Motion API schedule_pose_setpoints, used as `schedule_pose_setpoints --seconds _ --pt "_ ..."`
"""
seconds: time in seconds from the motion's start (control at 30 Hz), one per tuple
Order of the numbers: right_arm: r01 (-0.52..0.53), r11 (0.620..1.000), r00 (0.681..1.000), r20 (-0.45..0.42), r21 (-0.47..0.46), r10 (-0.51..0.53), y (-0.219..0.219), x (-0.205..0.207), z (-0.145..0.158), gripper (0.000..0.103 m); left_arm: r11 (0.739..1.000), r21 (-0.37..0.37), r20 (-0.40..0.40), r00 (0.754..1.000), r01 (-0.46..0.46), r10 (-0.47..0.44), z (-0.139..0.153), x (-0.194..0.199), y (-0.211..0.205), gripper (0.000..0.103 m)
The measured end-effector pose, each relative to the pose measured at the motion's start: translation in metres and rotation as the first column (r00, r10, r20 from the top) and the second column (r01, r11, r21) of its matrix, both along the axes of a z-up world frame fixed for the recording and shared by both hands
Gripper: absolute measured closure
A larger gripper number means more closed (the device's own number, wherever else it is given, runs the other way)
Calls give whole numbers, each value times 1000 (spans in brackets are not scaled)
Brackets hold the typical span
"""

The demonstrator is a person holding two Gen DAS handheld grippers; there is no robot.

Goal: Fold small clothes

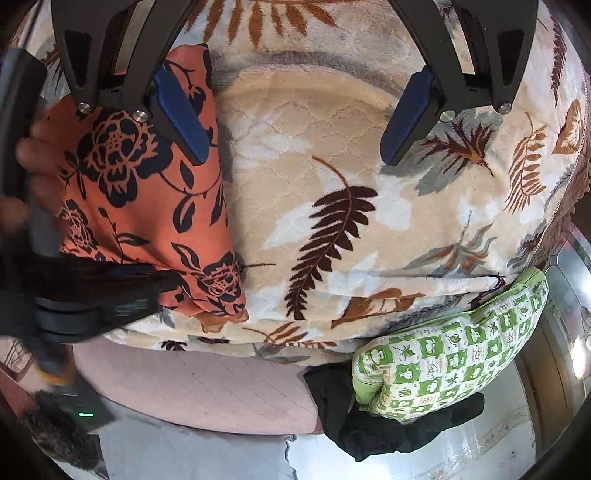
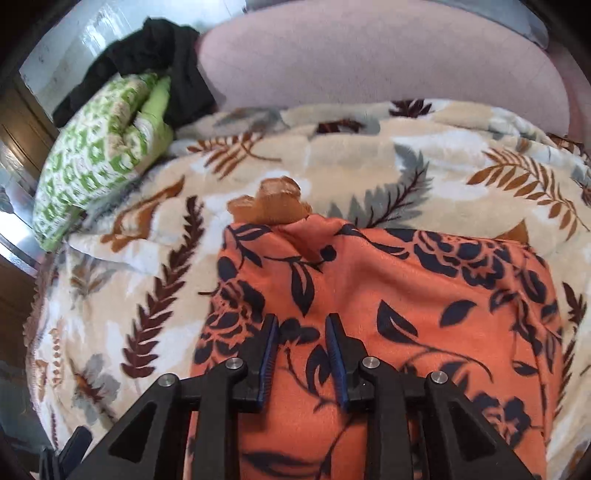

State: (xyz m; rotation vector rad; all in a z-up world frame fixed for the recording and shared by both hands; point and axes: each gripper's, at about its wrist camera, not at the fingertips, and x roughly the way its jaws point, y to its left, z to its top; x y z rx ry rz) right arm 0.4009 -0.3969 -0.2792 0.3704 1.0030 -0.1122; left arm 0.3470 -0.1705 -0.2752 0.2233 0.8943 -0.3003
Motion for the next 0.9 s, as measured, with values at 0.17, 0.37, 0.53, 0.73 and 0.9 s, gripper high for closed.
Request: schedule_pose_setpoints --seconds 0.17,0.37,0.53,0.73,0.9 --pt "19 999 995 97 -43 -15 -10 -63 34 73 999 -34 6 1000 -22 22 6 1 4 9" --pt "143 989 984 115 -38 -138 -28 -140 38 73 999 -43 33 999 -19 21 12 -5 1 9" --pt "202 979 979 15 24 -202 -48 -161 -9 73 1000 -30 47 999 -4 5 9 -10 -8 9" --pt "168 986 984 55 22 -169 -52 -159 -7 73 1000 0 49 999 12 -12 0 -11 -20 9" --pt "200 976 968 138 82 -210 -66 -169 4 73 1000 2 48 999 13 -14 -2 -10 -26 9"
